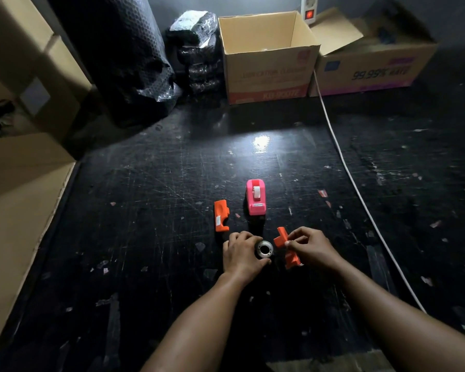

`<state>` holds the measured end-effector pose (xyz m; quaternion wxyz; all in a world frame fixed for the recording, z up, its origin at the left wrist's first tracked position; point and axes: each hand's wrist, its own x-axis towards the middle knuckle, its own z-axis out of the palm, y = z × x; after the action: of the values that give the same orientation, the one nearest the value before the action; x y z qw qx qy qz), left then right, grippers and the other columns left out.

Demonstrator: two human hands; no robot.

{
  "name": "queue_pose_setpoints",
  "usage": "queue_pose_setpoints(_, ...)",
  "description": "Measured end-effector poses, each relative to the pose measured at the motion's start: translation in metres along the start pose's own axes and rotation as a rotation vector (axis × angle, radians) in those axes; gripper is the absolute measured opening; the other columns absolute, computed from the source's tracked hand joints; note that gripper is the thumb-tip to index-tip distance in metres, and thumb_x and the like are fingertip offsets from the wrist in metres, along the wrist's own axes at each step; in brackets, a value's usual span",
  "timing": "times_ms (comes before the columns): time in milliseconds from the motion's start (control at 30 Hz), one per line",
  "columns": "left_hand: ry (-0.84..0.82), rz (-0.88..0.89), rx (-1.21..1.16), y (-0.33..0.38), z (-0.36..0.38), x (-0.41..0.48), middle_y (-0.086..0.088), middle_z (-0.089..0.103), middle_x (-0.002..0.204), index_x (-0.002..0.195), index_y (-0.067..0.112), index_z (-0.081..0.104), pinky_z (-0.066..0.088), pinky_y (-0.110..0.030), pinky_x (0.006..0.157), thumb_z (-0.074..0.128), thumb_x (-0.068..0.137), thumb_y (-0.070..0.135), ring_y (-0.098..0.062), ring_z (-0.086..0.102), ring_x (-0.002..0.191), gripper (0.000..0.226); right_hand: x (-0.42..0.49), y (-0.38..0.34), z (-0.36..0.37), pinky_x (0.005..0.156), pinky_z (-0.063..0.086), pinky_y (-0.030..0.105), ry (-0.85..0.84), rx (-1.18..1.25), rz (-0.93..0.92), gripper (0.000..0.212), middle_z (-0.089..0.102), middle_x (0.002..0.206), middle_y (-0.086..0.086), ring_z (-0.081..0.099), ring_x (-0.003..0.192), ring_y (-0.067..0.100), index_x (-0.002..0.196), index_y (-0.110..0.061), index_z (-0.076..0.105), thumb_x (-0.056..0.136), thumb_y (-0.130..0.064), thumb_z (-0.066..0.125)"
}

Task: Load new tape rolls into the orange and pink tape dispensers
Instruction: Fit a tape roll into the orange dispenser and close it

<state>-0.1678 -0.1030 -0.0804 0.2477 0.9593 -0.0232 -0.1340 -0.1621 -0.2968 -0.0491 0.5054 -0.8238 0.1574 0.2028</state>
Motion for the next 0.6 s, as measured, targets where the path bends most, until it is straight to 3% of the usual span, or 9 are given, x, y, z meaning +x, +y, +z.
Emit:
queue_pose_setpoints(167, 0.048, -0.008, -0.056, 0.006, -0.001, 0.004, 0.011, 0.067, 0.113, 0.112, 0.033, 0.066, 0.033, -0.034, 0.102, 0.073, 0.073, 0.046, -0.016, 0.052, 0.118, 0.042, 0.002, 0.002, 0.0, 0.078, 0.061, 0.052, 0.006, 0.03, 0.005, 0.009, 0.076, 0.084, 0.007, 0.074, 0.082, 0.024, 0.086, -0.02, 0.07, 0.08, -0.019, 0.076)
queue_pose_setpoints(333, 0.02, -0.009, -0.194, 0.003, -0.015, 0.013, 0.007, 0.068, 0.106, 0.115, 0.031, 0.068, 0.046, -0.035, 0.098, 0.073, 0.069, 0.043, -0.016, 0.061, 0.106, 0.048, 0.012, -0.006, -0.001, 0.079, 0.061, 0.051, -0.006, 0.071, -0.035, 0.011, 0.077, 0.08, 0.01, 0.076, 0.076, 0.026, 0.084, -0.019, 0.07, 0.078, -0.016, 0.078)
queue_pose_setpoints(467, -0.089, -0.042, -0.507, 0.005, -0.033, 0.021, 0.004, 0.074, 0.103, 0.114, 0.025, 0.073, 0.058, -0.036, 0.092, 0.082, 0.064, 0.035, -0.011, 0.07, 0.096, 0.052, 0.019, -0.022, -0.001, 0.069, 0.061, 0.045, -0.068, 0.11, -0.094, 0.01, 0.077, 0.083, 0.014, 0.075, 0.074, 0.027, 0.088, -0.013, 0.069, 0.08, -0.012, 0.076)
queue_pose_setpoints(600, -0.148, -0.022, -0.754, 0.004, -0.056, 0.031, -0.007, 0.08, 0.099, 0.104, 0.014, 0.078, 0.06, -0.042, 0.091, 0.088, 0.069, 0.026, -0.022, 0.075, 0.095, 0.038, 0.02, -0.041, 0.0, 0.054, 0.054, 0.03, -0.162, 0.21, -0.11, 0.012, 0.072, 0.084, 0.022, 0.069, 0.064, 0.02, 0.095, 0.001, 0.067, 0.085, -0.004, 0.071)
